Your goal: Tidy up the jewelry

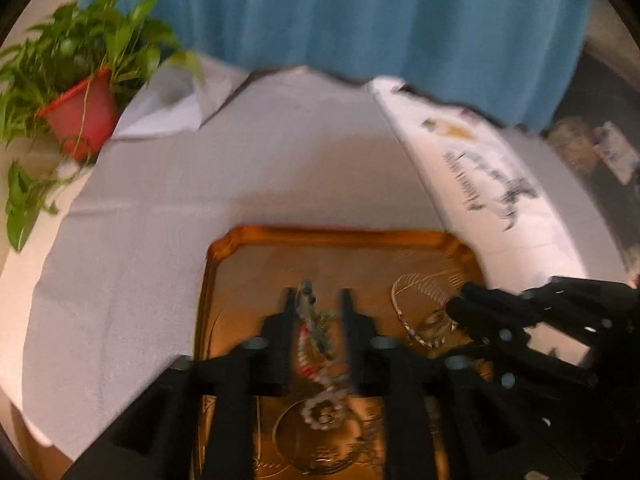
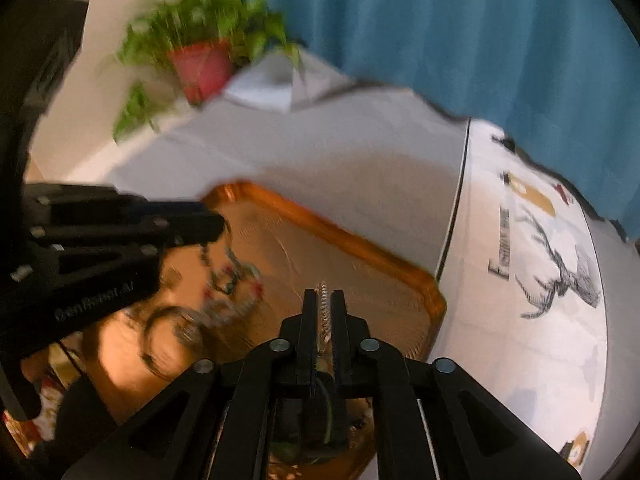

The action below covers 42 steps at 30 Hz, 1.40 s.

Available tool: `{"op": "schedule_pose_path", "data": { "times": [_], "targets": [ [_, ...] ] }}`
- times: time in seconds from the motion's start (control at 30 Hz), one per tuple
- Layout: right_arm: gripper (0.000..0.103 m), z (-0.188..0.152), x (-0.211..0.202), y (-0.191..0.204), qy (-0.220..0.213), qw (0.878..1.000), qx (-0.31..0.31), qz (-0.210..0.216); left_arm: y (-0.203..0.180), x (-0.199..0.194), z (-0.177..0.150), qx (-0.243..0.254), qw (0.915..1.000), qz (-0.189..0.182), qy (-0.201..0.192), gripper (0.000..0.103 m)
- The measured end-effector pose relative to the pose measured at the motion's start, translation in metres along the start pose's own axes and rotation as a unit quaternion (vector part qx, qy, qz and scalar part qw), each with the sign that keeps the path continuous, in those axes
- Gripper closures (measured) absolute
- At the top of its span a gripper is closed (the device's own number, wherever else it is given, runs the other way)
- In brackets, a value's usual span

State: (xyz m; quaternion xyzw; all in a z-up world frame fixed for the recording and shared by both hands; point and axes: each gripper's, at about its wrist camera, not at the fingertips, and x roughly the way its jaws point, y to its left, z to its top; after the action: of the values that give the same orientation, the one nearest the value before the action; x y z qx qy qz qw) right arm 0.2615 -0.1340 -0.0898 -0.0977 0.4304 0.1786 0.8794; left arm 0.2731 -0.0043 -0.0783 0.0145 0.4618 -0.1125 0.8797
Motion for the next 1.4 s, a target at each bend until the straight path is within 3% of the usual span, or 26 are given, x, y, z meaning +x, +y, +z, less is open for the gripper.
{"op": "schedule_pose_path", "data": {
  "times": [0.03, 0.07, 0.1, 0.2, 0.43, 0.7, 1.27, 1.4],
  "targets": [
    [0.070, -0.002, 0.005, -0.001, 0.018, 1.000, 0.001, -0.006, 0.000, 0.003, -0.002, -0.003, 0.9997, 0.020, 0.012, 0.031],
    [0.047, -0.007, 0.006, -0.002, 0.028, 1.000, 0.005, -0.009, 0.000, 0.000, -0.007, -0.004, 0.9991, 0.041, 0.011, 0.017],
    [0.037, -0.010, 0.004, -0.004, 0.027, 1.000, 0.008, -0.009, -0.002, -0.008, -0.013, 0.000, 0.9986, 0.052, -0.007, 0.017],
    [0.032, -0.023, -0.019, -0.002, 0.009, 1.000, 0.009, -0.015, -0.013, -0.035, -0.035, 0.016, 0.9967, 0.074, -0.030, 0.014],
    [0.027, -0.066, -0.084, 0.026, -0.027, 0.999, -0.006, -0.038, -0.024, -0.100, -0.089, -0.015, 0.9951, 0.076, -0.061, 0.007],
    [0.026, -0.107, -0.124, 0.052, -0.026, 0.998, -0.020, -0.056, -0.030, -0.147, -0.132, -0.039, 0.9917, 0.092, -0.081, 0.007],
    [0.026, -0.124, -0.173, 0.054, -0.073, 0.995, 0.019, -0.071, -0.048, -0.188, -0.161, -0.027, 0.9871, 0.109, -0.114, 0.007],
    [0.026, -0.126, -0.176, 0.054, -0.077, 0.994, 0.021, -0.072, -0.055, -0.193, -0.163, -0.016, 0.9849, 0.121, -0.123, 0.000]
  ]
}}
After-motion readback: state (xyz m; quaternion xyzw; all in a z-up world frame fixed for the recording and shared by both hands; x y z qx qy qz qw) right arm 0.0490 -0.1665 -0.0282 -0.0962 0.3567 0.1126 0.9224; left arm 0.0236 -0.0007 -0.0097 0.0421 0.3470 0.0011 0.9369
